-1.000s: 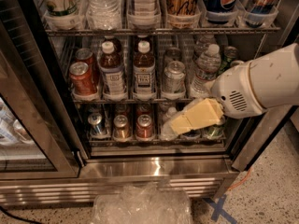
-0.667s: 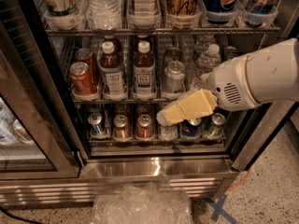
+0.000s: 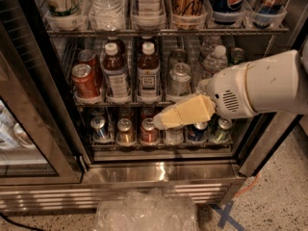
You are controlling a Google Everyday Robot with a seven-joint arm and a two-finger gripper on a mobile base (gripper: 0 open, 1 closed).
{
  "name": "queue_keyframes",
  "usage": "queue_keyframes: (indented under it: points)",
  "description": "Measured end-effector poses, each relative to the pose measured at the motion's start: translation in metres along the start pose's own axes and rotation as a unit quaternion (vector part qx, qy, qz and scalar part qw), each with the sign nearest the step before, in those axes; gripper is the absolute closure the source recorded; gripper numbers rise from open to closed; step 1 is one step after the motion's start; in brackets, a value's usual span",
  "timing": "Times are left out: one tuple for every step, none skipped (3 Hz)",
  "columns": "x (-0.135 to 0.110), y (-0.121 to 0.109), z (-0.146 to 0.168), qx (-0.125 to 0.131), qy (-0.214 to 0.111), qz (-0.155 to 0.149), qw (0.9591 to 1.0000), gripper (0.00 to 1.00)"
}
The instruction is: Pick blue plastic bottle from middle shelf of fridge
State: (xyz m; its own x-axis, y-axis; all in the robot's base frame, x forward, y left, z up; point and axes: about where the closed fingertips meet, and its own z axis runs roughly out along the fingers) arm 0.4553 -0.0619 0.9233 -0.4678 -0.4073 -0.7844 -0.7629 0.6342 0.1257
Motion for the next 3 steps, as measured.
queue_keyframes:
  points:
    - [0.0,0.022,0.03,-0.012,-0.051,0.041,0.9978,0.0]
    - [-0.007,0.059,0.07,0.002,-0.105,0.104,0.989,0.0]
    - [-0.017,0.069,0.088,0.042,-0.132,0.14,0.9805,0.0]
